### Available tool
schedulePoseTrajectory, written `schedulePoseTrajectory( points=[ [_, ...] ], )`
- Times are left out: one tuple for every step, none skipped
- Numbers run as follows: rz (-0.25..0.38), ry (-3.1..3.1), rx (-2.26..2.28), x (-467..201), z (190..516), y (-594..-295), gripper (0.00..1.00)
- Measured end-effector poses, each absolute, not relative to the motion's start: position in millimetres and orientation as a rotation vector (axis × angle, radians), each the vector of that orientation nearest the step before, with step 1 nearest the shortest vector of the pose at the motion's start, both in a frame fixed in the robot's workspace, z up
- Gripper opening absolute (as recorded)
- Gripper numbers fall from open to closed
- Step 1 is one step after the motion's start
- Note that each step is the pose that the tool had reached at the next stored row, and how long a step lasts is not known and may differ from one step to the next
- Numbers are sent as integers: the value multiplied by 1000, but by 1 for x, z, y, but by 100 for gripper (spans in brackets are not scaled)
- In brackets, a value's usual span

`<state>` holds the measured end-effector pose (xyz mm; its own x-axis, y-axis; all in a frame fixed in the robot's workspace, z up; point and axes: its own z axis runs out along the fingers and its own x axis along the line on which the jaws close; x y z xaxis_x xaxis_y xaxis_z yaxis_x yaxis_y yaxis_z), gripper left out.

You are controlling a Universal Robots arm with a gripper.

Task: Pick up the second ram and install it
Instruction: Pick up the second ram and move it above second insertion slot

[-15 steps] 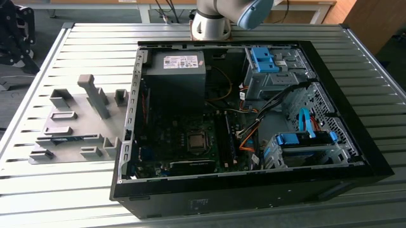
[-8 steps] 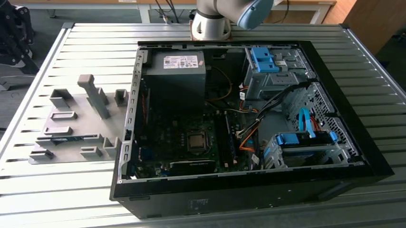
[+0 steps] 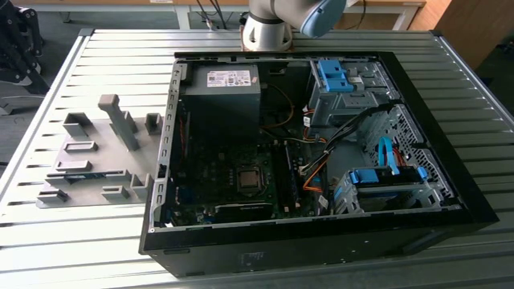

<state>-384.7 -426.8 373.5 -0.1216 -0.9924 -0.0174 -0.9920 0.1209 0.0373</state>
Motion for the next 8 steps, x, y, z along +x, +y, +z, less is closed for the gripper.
schedulePoseTrajectory(
  points=[
    [-62,-2343,2074,-385,373,-427,11],
    [-62,-2343,2074,-385,373,-427,11],
    [-62,-2343,2074,-385,373,-427,11],
    [-62,-2343,2074,-385,373,-427,11],
    [-62,-2343,2074,-385,373,-427,11],
    [-62,-2343,2074,-385,373,-427,11],
    [-62,-2342,2076,-385,373,-427,11],
    [-62,-2332,2086,-385,373,-427,11]
  ],
)
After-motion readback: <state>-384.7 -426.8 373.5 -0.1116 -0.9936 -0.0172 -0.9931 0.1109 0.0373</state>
